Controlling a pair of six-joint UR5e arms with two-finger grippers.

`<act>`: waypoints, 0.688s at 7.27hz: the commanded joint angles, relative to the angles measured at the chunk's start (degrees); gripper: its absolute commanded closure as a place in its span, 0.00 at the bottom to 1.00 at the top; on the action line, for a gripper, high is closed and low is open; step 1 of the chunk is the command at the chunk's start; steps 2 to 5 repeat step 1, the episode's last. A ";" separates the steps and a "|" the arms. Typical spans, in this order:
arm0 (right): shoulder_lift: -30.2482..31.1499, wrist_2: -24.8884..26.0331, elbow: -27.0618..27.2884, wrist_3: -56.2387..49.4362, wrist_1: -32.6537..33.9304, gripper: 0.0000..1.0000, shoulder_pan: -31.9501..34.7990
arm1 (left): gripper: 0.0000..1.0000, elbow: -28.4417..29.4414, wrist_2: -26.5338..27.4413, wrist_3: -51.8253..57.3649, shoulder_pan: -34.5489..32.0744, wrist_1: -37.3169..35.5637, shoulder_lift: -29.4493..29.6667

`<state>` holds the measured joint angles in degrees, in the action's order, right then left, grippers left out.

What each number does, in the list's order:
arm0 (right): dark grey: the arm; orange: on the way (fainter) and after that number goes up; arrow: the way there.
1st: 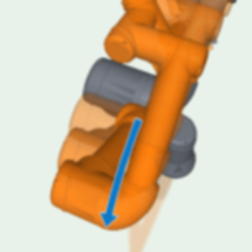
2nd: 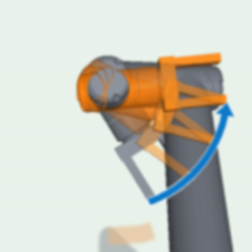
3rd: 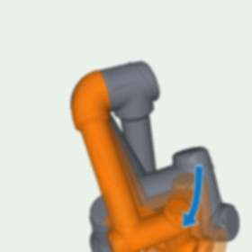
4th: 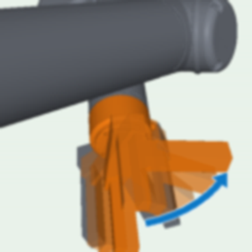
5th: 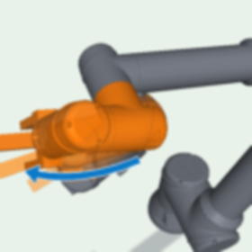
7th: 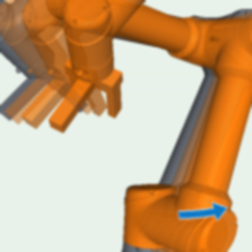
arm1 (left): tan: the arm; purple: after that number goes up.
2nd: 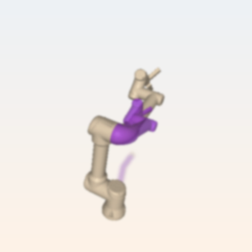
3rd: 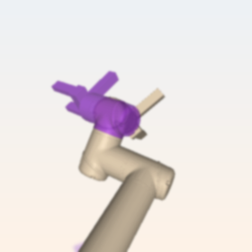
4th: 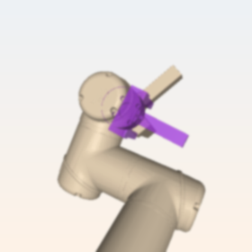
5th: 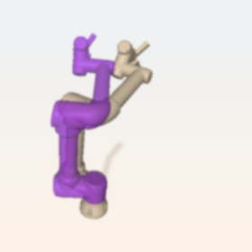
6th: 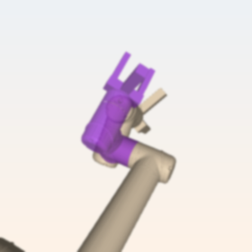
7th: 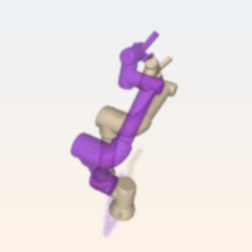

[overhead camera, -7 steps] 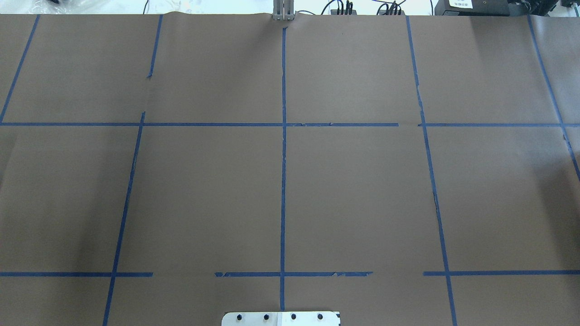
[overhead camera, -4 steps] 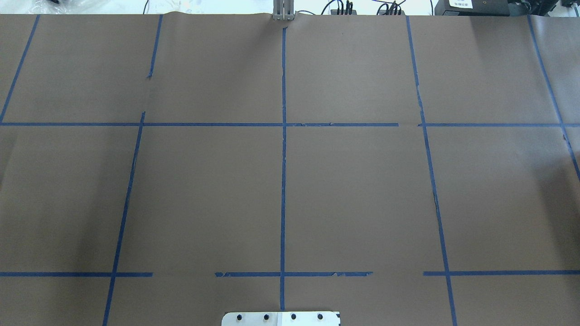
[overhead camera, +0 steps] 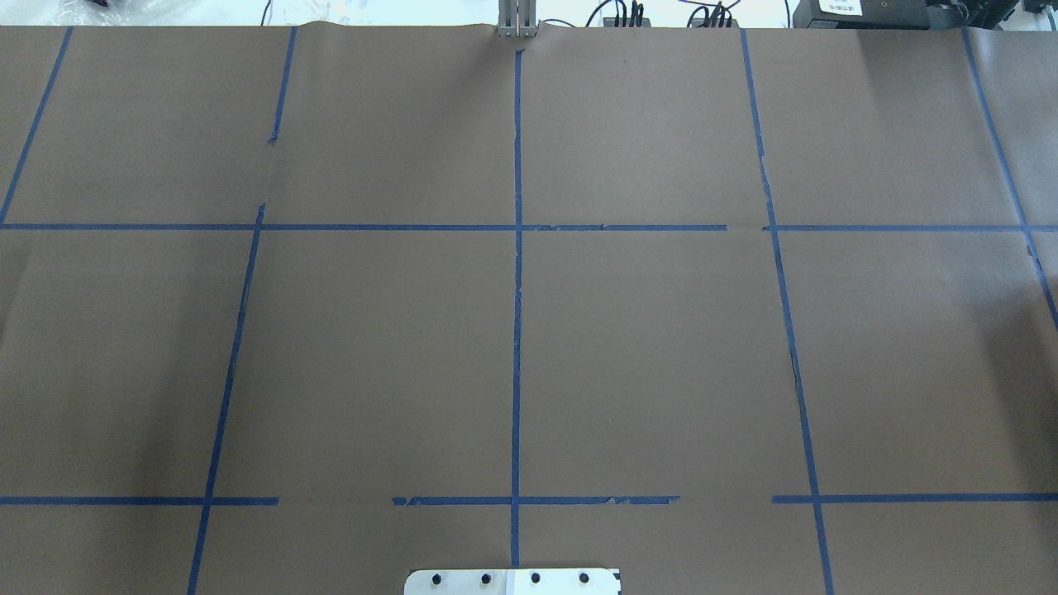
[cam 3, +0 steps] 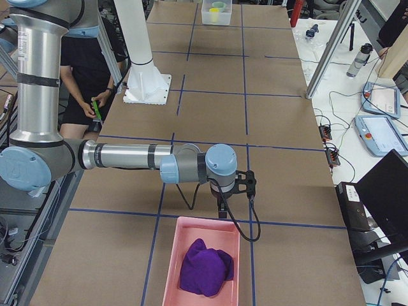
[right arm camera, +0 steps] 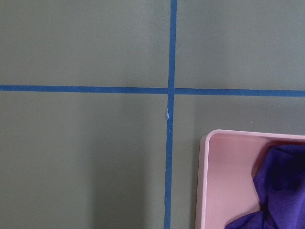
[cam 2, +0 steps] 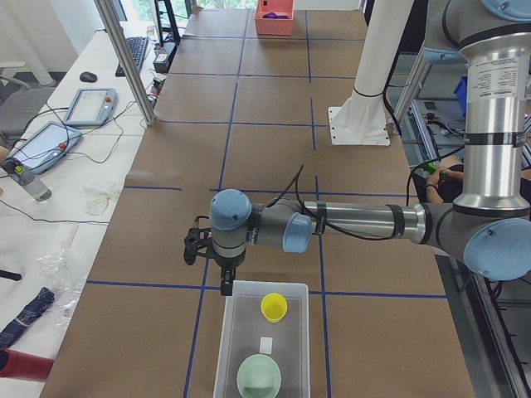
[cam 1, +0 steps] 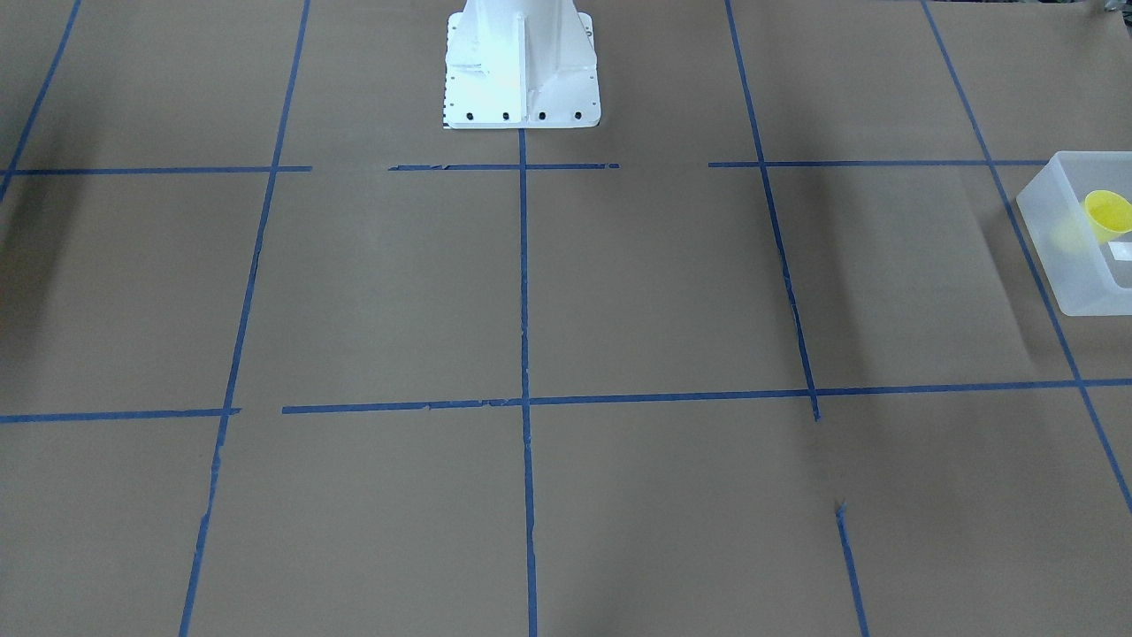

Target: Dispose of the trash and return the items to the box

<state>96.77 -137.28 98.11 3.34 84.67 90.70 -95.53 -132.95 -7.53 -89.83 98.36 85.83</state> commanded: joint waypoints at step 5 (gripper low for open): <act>0.09 -0.26 0.15 0.09 0.06 0.00 0.00 | 0.00 -0.01 -0.38 0.06 0.00 -0.10 -0.05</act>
